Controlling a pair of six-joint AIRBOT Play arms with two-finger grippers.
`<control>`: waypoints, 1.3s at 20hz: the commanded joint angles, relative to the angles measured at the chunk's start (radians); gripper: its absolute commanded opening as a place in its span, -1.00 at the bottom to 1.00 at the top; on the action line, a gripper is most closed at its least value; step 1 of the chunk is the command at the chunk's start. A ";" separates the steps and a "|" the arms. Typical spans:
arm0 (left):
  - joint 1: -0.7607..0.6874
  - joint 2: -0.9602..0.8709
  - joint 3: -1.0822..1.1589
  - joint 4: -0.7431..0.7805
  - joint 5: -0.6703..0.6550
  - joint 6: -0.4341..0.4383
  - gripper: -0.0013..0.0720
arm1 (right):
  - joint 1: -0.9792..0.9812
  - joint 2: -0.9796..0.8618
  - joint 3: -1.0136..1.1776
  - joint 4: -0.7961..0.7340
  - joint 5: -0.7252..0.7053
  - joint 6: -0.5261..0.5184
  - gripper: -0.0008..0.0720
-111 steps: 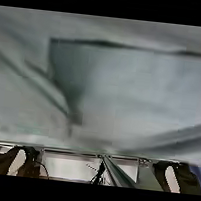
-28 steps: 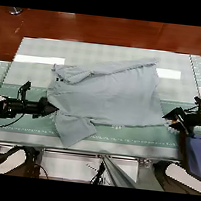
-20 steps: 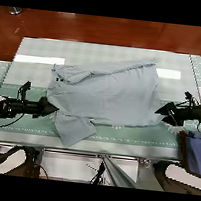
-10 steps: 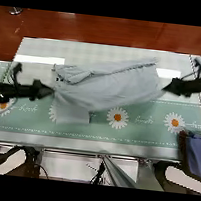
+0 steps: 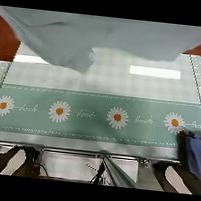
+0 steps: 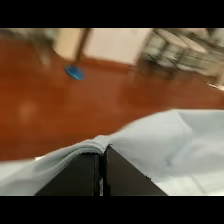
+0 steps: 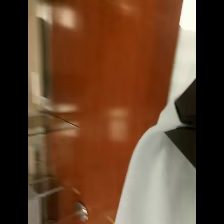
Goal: Fold the shirts.
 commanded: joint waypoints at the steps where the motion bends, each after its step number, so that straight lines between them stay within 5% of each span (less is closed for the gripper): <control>1: 0.001 0.127 0.198 0.316 -0.013 -0.095 -0.91 | 0.002 0.185 0.050 -0.161 0.080 0.018 -0.90; 8: -0.061 0.376 0.161 0.607 -0.108 -0.135 -0.91 | 0.002 0.381 -0.022 -0.267 0.191 0.089 -0.90; 15: -0.211 0.381 -0.224 0.673 -0.137 -0.165 -0.91 | 0.002 0.412 -0.459 -0.184 0.164 0.060 -0.90; 21: -0.212 0.217 -0.732 0.486 0.220 -0.164 -0.91 | 0.003 0.213 -0.943 -0.044 -0.151 -0.054 -0.90; 26: -0.240 -0.188 -0.766 0.341 0.506 -0.161 -0.91 | 0.003 -0.200 -0.890 0.119 -0.378 -0.139 -0.90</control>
